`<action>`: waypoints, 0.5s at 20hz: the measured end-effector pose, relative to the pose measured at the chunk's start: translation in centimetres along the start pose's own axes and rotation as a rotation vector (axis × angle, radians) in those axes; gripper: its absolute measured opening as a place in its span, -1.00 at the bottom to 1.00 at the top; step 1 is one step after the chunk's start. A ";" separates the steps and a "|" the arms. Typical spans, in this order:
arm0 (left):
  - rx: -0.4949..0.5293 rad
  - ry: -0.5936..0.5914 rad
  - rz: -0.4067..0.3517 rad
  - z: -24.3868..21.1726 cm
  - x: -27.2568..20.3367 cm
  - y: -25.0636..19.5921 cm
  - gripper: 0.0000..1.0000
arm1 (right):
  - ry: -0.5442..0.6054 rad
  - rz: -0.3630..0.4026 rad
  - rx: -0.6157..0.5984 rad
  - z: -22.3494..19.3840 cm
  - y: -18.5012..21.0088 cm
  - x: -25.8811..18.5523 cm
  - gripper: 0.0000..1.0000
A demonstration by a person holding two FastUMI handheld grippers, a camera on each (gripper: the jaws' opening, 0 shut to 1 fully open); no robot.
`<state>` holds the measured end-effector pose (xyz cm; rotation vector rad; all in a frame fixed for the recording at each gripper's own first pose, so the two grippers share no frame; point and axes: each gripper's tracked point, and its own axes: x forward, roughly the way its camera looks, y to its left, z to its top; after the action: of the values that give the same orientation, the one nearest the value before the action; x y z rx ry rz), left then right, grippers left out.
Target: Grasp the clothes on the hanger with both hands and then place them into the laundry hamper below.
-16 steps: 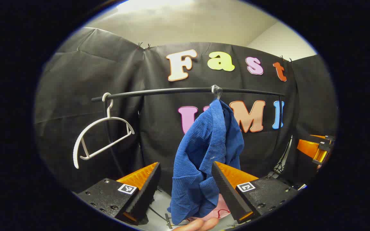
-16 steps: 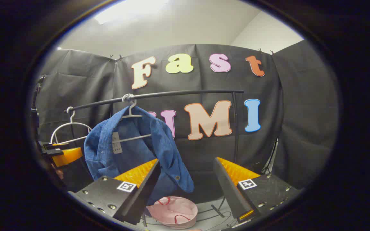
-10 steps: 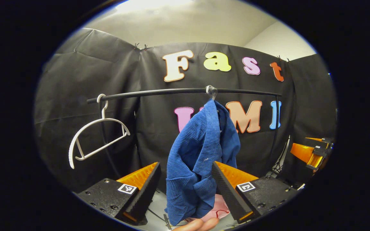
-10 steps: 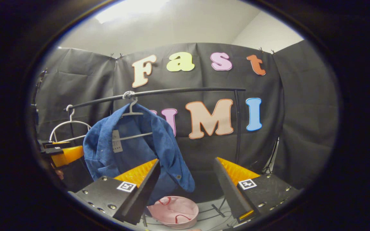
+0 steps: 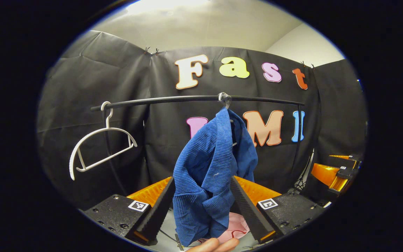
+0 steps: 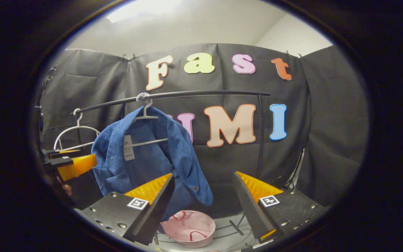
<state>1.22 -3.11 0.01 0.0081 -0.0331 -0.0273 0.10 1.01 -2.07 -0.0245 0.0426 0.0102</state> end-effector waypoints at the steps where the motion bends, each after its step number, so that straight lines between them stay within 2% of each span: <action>1: 0.002 -0.002 0.007 -0.2 0.2 -0.2 0.95 | 0.003 0.000 -0.002 -0.1 0.0 -0.1 0.99; 2: 0.004 0.000 0.012 -0.4 0.6 -0.5 0.95 | 0.007 0.000 -0.004 -0.1 0.0 -0.1 0.99; 3: 0.003 -0.003 0.022 -0.6 1.0 -0.8 0.95 | 0.014 0.002 -0.006 -0.3 0.1 -0.1 0.90; 4: 0.005 -0.004 0.040 -0.7 1.4 -0.9 1.00 | 0.020 0.004 -0.009 -0.3 0.2 0.0 1.00; 5: 0.007 -0.008 0.057 -1.0 2.1 -0.9 0.94 | 0.027 0.008 -0.011 -0.6 0.2 0.0 1.00; 6: 0.006 -0.013 0.074 -1.2 3.0 -1.1 1.00 | 0.033 0.009 -0.013 -0.7 0.3 0.0 0.92; 7: 0.004 -0.013 0.091 -1.4 3.8 -1.1 1.00 | 0.040 0.007 -0.017 -0.9 0.2 0.0 1.00; 8: -0.001 0.002 0.107 -2.2 4.7 -1.0 1.00 | 0.043 0.004 -0.019 -0.9 0.2 0.0 0.99; 10: -0.007 0.026 0.132 -3.1 6.4 -0.8 0.95 | 0.049 0.000 -0.023 -1.0 0.1 0.0 0.90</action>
<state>7.68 -4.10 -2.86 -0.0009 -0.0073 0.1045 0.05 1.04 -3.07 -0.0480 0.0919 0.0100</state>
